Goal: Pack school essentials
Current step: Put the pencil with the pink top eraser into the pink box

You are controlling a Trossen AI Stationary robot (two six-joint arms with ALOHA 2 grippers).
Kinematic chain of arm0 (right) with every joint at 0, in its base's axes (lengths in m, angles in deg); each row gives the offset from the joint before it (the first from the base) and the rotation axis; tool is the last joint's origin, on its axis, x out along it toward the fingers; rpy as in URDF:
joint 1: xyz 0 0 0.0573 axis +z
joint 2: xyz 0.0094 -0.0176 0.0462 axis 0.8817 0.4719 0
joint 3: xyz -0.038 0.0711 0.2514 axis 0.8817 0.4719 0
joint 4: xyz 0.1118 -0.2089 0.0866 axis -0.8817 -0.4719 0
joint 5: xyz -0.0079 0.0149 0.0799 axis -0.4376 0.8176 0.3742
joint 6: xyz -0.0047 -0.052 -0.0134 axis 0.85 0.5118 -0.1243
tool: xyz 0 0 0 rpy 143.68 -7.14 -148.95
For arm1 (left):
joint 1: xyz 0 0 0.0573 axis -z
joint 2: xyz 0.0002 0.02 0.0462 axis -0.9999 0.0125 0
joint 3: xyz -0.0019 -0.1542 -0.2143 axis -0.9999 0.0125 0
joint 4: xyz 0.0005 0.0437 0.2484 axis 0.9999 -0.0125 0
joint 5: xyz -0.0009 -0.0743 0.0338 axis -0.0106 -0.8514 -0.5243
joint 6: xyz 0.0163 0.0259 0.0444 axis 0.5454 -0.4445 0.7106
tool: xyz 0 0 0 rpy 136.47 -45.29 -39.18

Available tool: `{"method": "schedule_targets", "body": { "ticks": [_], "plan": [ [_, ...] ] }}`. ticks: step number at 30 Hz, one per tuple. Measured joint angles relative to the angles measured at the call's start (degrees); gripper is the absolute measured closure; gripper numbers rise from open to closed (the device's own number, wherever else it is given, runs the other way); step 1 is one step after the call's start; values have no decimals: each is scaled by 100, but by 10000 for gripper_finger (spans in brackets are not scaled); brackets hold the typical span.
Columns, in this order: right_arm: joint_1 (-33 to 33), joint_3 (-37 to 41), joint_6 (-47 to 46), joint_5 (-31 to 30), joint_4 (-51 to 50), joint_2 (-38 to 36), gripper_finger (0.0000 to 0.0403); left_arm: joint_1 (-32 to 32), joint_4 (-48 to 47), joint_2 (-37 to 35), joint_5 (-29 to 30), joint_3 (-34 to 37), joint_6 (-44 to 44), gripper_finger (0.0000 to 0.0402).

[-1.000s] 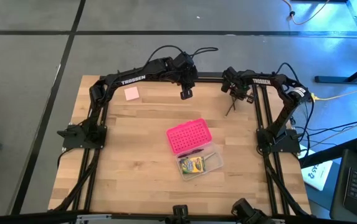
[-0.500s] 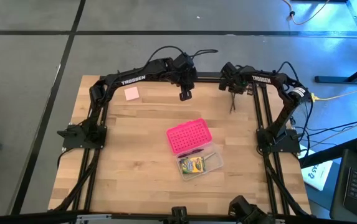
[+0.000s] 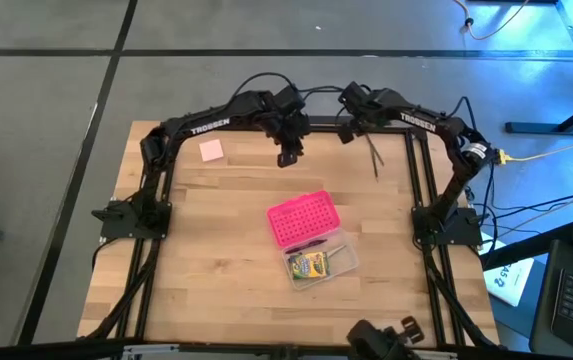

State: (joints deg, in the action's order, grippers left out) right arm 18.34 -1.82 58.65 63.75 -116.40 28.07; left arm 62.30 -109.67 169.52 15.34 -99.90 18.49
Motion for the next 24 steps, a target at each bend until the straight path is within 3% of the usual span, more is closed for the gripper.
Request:
{"method": "schedule_targets", "body": {
  "ticks": [11,17,24],
  "plan": [
    [1041,-432,1716,289,-626,0,343,24,-746,-584,19,4,-778,305],
    [1510,-432,2351,363,-852,-35,343,378,-860,-1091,609,4,-1346,305],
    [2233,-432,2356,344,-1178,-311,343,1018,-1154,-1757,1453,4,-1810,305]
  ]
}}
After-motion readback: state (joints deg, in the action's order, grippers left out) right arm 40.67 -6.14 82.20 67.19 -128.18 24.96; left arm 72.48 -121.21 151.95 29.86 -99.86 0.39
